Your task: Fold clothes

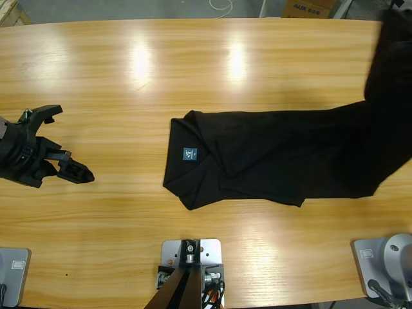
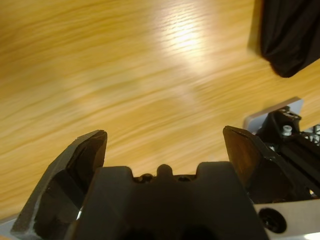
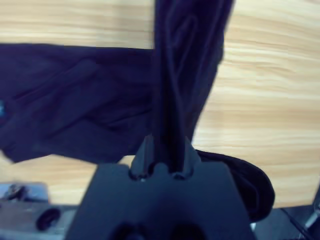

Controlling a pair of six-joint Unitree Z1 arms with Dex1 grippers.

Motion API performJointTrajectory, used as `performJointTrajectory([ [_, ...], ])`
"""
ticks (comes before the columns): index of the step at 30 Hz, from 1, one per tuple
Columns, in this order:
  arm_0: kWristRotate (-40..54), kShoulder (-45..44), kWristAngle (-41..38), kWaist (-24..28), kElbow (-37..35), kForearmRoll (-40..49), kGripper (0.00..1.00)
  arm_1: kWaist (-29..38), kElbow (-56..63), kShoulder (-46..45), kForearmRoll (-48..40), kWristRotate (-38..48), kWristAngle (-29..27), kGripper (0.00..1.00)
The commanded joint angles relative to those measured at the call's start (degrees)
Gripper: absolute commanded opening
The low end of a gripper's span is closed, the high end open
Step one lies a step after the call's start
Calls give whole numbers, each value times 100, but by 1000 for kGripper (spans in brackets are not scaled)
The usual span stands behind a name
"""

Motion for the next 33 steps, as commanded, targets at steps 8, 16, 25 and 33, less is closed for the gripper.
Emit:
performJointTrajectory([
  [8, -14, -398, -113, -60, 679, -261, 908, 1210, -1935, 2076, 219, 401, 705, 0],
  [16, -49, -475, -114, -60, 945, -489, 908, 1769, -2613, 2738, 463, 464, 830, 0],
  [25, -49, -468, -113, -60, 978, -489, 908, 2072, -2819, 3457, 340, 371, 1039, 0],
  [33, -123, -496, -122, -60, 1101, -602, 908, 2142, -3246, 3955, 340, 239, 1291, 0],
])
